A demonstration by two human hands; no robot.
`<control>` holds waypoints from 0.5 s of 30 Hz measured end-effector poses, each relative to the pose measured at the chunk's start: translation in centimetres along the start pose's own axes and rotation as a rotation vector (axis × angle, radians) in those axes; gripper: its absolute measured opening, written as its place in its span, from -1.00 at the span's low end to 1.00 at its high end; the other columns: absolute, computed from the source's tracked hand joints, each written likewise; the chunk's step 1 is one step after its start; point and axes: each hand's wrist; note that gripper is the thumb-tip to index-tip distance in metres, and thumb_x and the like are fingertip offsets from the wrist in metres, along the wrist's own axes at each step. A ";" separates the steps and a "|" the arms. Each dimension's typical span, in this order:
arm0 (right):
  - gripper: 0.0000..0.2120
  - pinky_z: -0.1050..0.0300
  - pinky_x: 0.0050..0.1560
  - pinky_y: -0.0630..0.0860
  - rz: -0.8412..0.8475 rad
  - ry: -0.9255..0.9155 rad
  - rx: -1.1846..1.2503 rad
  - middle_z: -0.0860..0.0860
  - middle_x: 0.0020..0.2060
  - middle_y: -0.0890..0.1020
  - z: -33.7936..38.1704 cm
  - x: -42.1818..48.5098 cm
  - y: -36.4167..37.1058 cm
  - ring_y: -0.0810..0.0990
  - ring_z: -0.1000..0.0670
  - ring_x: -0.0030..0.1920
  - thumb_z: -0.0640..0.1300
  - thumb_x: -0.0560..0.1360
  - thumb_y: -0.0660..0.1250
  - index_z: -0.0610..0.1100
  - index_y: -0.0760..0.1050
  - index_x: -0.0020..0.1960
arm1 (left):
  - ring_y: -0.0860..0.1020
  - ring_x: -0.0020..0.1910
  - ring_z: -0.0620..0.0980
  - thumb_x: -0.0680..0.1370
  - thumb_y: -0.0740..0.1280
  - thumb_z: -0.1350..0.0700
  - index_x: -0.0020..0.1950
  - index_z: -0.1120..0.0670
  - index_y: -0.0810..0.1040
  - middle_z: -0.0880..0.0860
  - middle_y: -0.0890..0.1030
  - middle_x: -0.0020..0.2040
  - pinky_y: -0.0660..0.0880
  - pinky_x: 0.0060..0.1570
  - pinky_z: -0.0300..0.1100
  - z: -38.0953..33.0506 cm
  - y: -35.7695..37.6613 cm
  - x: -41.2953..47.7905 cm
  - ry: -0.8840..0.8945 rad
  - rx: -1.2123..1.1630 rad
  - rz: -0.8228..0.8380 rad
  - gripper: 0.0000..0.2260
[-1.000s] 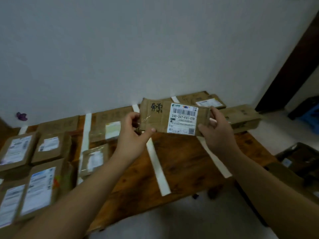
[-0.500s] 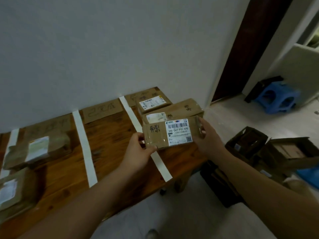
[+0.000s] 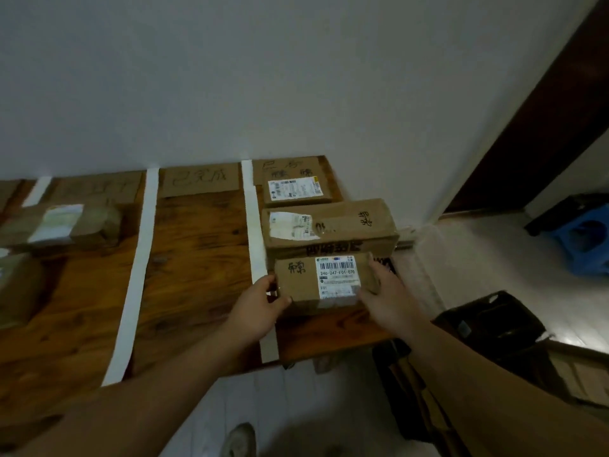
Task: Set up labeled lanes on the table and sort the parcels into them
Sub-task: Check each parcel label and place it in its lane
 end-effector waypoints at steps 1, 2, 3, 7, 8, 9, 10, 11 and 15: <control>-0.44 0.04 0.25 0.46 0.031 -0.007 0.009 0.12 0.29 0.45 -0.7 0.5 -0.4 0.45 0.07 0.27 0.05 0.49 0.33 0.21 0.24 0.44 | 0.48 0.25 -0.01 0.55 0.32 0.16 0.43 0.01 0.31 0.01 0.48 0.33 0.49 0.14 -0.13 -0.2 0.9 -0.1 -0.004 -0.015 -0.026 -0.55; -0.44 -0.04 0.30 0.43 0.054 -0.021 0.000 0.10 0.31 0.44 -1.7 1.2 -0.6 0.44 0.05 0.29 0.06 0.49 0.32 0.21 0.23 0.45 | 0.46 0.27 -0.01 0.56 0.31 0.17 0.44 -0.01 0.29 0.01 0.47 0.34 0.47 0.17 -0.12 -0.4 1.7 -0.1 -0.012 -0.025 -0.050 -0.53; -0.45 -0.08 0.33 0.41 0.067 -0.033 -0.002 0.07 0.33 0.42 -2.0 1.5 -0.9 0.42 0.02 0.31 0.04 0.50 0.32 0.18 0.24 0.45 | 0.44 0.29 0.00 0.56 0.30 0.17 0.45 -0.01 0.27 0.01 0.46 0.35 0.45 0.18 -0.13 -0.7 2.5 -0.2 -0.023 -0.026 -0.074 -0.53; -0.48 -0.09 0.41 0.30 0.085 -0.037 -0.019 0.01 0.39 0.32 -1.9 2.8 -2.0 0.32 -0.05 0.39 0.00 0.57 0.25 0.05 0.20 0.50 | 0.42 0.32 0.00 0.60 0.24 0.10 0.49 -0.02 0.22 -0.01 0.42 0.38 0.44 0.16 -0.14 -1.7 4.1 0.3 -0.056 -0.007 -0.132 -0.53; -0.48 -0.09 0.41 0.29 0.097 -0.036 -0.024 -0.01 0.40 0.31 -1.7 3.2 -2.2 0.32 -0.07 0.39 0.01 0.58 0.24 0.04 0.20 0.50 | 0.43 0.31 0.00 0.60 0.23 0.09 0.49 -0.03 0.21 -0.01 0.42 0.39 0.45 0.16 -0.13 -1.9 4.1 0.4 -0.067 -0.008 -0.131 -0.54; -0.48 -0.08 0.41 0.29 0.103 -0.045 -0.035 -0.03 0.39 0.31 -1.5 3.4 -2.3 0.32 -0.08 0.39 0.01 0.57 0.24 0.02 0.21 0.50 | 0.43 0.31 0.01 0.61 0.23 0.08 0.49 -0.04 0.21 0.00 0.41 0.40 0.47 0.17 -0.10 -2.2 4.0 0.5 -0.083 -0.008 -0.128 -0.54; -0.48 -0.05 0.41 0.29 0.102 -0.046 -0.054 -0.04 0.39 0.31 -1.2 3.5 -2.4 0.32 -0.10 0.39 0.01 0.57 0.24 0.00 0.22 0.49 | 0.43 0.31 0.02 0.61 0.22 0.06 0.50 -0.04 0.19 0.00 0.39 0.41 0.48 0.19 -0.06 -2.4 3.6 0.5 -0.104 -0.004 -0.122 -0.53; -0.49 -0.03 0.41 0.26 0.091 -0.057 -0.079 -0.06 0.38 0.31 -0.9 3.6 -2.6 0.30 -0.11 0.39 0.01 0.56 0.24 -0.02 0.23 0.48 | 0.41 0.33 0.04 0.60 0.23 0.04 0.51 -0.05 0.18 0.01 0.36 0.44 0.47 0.21 -0.03 -2.8 3.3 0.4 -0.123 -0.003 -0.124 -0.52; -0.49 -0.04 0.43 0.19 0.044 -0.218 -0.237 -0.09 0.41 0.27 2.7 3.3 -3.5 0.19 -0.14 0.42 0.06 0.56 0.22 -0.05 0.24 0.46 | 0.31 0.42 0.07 0.59 0.25 -0.01 0.52 -0.06 0.15 0.01 0.28 0.48 0.36 0.29 -0.03 -3.6 -0.2 -1.4 -0.171 0.031 -0.229 -0.47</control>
Point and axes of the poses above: each hand's wrist, its own x-axis towards the middle knuckle, its own y-axis out of the palm, z = x × y
